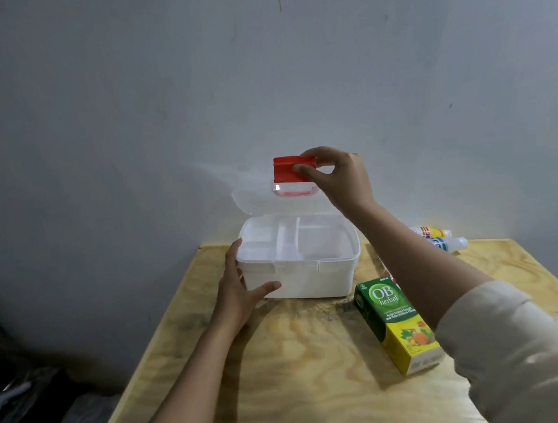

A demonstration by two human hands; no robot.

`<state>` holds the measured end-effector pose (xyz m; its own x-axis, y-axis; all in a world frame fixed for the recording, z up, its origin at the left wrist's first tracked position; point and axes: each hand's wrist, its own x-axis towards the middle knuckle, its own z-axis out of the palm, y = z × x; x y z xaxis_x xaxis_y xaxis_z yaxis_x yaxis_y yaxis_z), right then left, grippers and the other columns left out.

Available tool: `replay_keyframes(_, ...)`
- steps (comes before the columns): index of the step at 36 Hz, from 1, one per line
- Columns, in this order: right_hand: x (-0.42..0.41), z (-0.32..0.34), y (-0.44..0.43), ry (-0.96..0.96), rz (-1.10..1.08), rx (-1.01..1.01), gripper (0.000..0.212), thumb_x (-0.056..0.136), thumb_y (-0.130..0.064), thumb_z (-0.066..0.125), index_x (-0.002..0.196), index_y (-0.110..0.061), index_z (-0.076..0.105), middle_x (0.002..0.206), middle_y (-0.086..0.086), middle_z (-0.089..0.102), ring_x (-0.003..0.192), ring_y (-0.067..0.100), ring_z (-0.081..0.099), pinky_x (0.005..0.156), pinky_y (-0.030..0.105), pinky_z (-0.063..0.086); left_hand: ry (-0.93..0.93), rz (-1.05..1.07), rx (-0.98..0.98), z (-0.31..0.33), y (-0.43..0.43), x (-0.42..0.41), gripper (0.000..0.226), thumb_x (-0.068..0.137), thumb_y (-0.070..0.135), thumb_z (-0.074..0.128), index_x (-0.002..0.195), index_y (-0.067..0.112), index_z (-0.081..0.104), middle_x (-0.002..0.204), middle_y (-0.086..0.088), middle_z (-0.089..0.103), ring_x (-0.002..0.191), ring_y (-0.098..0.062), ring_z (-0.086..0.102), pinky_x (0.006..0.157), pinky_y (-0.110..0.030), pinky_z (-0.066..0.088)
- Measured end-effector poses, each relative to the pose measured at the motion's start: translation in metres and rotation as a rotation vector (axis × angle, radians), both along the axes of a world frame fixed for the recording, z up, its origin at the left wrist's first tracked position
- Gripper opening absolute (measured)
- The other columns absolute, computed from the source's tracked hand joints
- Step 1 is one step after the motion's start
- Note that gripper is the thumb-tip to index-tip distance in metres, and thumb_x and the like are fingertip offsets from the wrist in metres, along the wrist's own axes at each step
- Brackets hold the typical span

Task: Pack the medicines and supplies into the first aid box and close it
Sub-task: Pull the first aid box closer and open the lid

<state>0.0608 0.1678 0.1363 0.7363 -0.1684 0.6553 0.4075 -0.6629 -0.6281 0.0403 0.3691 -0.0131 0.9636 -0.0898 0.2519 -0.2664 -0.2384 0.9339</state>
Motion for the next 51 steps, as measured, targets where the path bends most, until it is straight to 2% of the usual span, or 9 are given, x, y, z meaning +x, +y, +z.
replay_keyframes(7,0.028,-0.002,-0.008,-0.073,-0.194,0.084,0.027,0.082,-0.044,0.064,0.085,-0.018,0.069,0.09,-0.003,0.074,0.092,0.018,0.065,0.088,0.044,0.047,-0.028,-0.002,0.006,-0.001,0.002,0.005,0.096,0.069,0.022,0.085,0.144,0.033,0.027,0.136,0.011,0.038,0.124,-0.011,0.041,0.099,-0.028,0.044)
replay_keyframes(13,0.051,0.001,-0.014,-0.099,-0.135,0.214,0.036,0.087,-0.034,0.061,0.075,0.0,0.061,0.079,0.011,0.065,0.074,0.016,0.057,0.061,0.015,0.037,-0.038,-0.008,0.019,-0.005,0.003,0.009,0.085,0.068,0.025,0.085,0.133,0.042,0.032,0.131,0.013,0.043,0.124,-0.013,0.046,0.099,-0.031,0.047)
replay_keyframes(19,0.058,-0.012,-0.032,-0.094,0.011,0.153,0.022,0.092,-0.022,0.055,0.091,-0.002,0.064,0.091,0.001,0.057,0.089,0.015,0.056,0.08,0.021,0.044,-0.06,0.011,0.036,-0.007,0.009,0.011,0.089,0.066,0.025,0.087,0.128,0.056,0.031,0.141,0.007,0.046,0.127,-0.013,0.048,0.101,-0.029,0.046)
replay_keyframes(24,0.056,-0.027,-0.044,-0.127,0.043,0.118,0.024,0.095,-0.011,0.048,0.109,-0.006,0.067,0.107,0.009,0.059,0.096,0.01,0.053,0.081,0.005,0.039,-0.056,0.008,0.028,-0.003,0.006,0.008,0.096,0.068,0.029,0.084,0.139,0.05,0.024,0.144,0.013,0.041,0.13,-0.01,0.044,0.104,-0.027,0.042)
replay_keyframes(30,0.054,-0.027,-0.044,-0.122,-0.028,0.241,0.027,0.094,-0.01,0.051,0.116,-0.009,0.065,0.104,0.007,0.059,0.092,0.011,0.052,0.076,0.002,0.035,-0.02,-0.007,-0.023,-0.002,0.004,0.002,0.102,0.058,0.069,0.074,0.145,0.045,0.029,0.147,0.01,0.044,0.132,-0.011,0.045,0.109,-0.038,0.042)
replay_keyframes(37,0.053,-0.023,-0.044,-0.09,-0.095,0.471,0.013,0.089,-0.018,0.059,0.097,-0.009,0.066,0.086,-0.008,0.063,0.077,-0.003,0.059,0.073,0.013,0.044,-0.036,0.017,-0.027,0.002,0.003,-0.007,0.104,0.057,0.084,0.06,0.145,0.035,0.034,0.136,0.02,0.049,0.122,0.0,0.05,0.101,-0.017,0.043)
replay_keyframes(40,0.053,-0.024,-0.046,-0.076,-0.133,0.445,0.018,0.091,-0.016,0.056,0.102,-0.012,0.069,0.096,-0.003,0.061,0.075,-0.001,0.056,0.063,0.003,0.04,-0.039,0.054,-0.002,0.005,0.0,-0.01,0.092,0.071,0.074,0.058,0.148,0.029,0.032,0.15,0.007,0.04,0.135,-0.012,0.041,0.109,-0.026,0.037)
replay_keyframes(44,0.052,-0.025,-0.048,-0.059,-0.157,0.43,0.021,0.092,-0.013,0.055,0.108,-0.013,0.069,0.099,0.001,0.054,0.081,0.01,0.054,0.062,0.002,0.041,-0.017,0.111,0.017,0.013,-0.007,-0.008,0.064,0.092,0.039,0.054,0.15,0.023,0.029,0.153,0.008,0.034,0.139,-0.008,0.032,0.1,-0.012,0.027)
replay_keyframes(51,0.048,-0.026,-0.05,-0.051,-0.189,0.429,0.018,0.089,-0.015,0.058,0.103,-0.01,0.069,0.107,0.011,0.068,0.081,0.011,0.058,0.061,0.002,0.043,0.02,0.085,0.029,0.019,-0.008,-0.002,0.065,0.095,0.034,0.055,0.152,0.022,0.024,0.155,0.012,0.028,0.14,-0.001,0.024,0.107,-0.017,0.022)
